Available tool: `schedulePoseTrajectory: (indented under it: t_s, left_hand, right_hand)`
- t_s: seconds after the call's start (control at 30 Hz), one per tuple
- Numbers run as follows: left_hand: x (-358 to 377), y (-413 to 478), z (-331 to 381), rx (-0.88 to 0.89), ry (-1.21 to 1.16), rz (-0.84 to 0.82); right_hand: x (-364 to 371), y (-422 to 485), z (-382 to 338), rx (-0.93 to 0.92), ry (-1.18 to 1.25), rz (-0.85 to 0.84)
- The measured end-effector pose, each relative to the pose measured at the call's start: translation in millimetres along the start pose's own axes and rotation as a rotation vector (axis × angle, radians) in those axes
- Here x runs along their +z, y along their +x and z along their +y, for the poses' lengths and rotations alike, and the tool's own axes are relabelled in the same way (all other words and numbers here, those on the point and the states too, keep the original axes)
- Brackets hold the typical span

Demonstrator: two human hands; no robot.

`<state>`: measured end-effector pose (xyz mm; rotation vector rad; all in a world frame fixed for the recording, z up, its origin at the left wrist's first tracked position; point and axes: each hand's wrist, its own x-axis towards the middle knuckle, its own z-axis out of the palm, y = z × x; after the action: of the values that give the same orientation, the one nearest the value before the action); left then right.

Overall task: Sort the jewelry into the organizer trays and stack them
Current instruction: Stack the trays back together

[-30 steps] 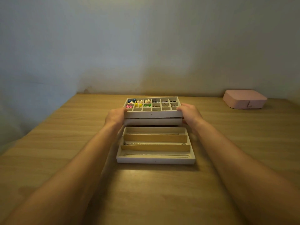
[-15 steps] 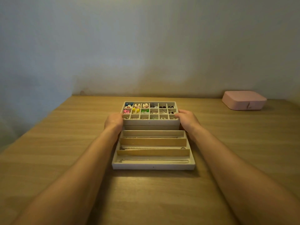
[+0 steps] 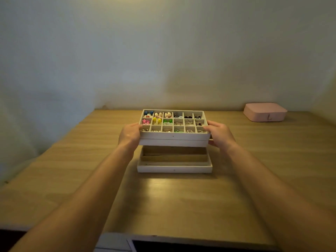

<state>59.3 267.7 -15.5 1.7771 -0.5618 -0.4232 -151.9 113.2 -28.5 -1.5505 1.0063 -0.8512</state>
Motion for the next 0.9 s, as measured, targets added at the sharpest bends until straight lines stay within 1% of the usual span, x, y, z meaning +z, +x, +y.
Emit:
schedulePoseTrajectory:
  t_s: [0.23,0.37,0.6,0.67,0.73,0.83,0.9]
  left_hand:
    - [-10,-36,-19,-0.011,0.014,-0.028]
    - [-9,-47,-23,-0.012,0.019,-0.046]
    - [-11,-46,-33,-0.056,0.056,0.023]
    - [-10,-49,-34,-0.045,0.094,0.057]
    - [-6,-52,-35,-0.050,0.116,0.051]
    - [3,-56,-35,-0.120,0.019,0.034]
    - [7,-56,-35,-0.167,-0.072,0.046]
  right_hand:
    - [-12,-45,25,0.052,0.060,-0.013]
    - [-18,-53,24,0.047,0.051,0.027]
    - [-16,-60,24,0.038,0.029,0.023]
    - [-15,-60,24,0.040,0.020,0.041]
    - [-10,-59,25,0.064,-0.025,0.065]
    - [3,-61,27,0.123,-0.014,0.050]
    - [6,-58,28,0.137,-0.005,0.072]
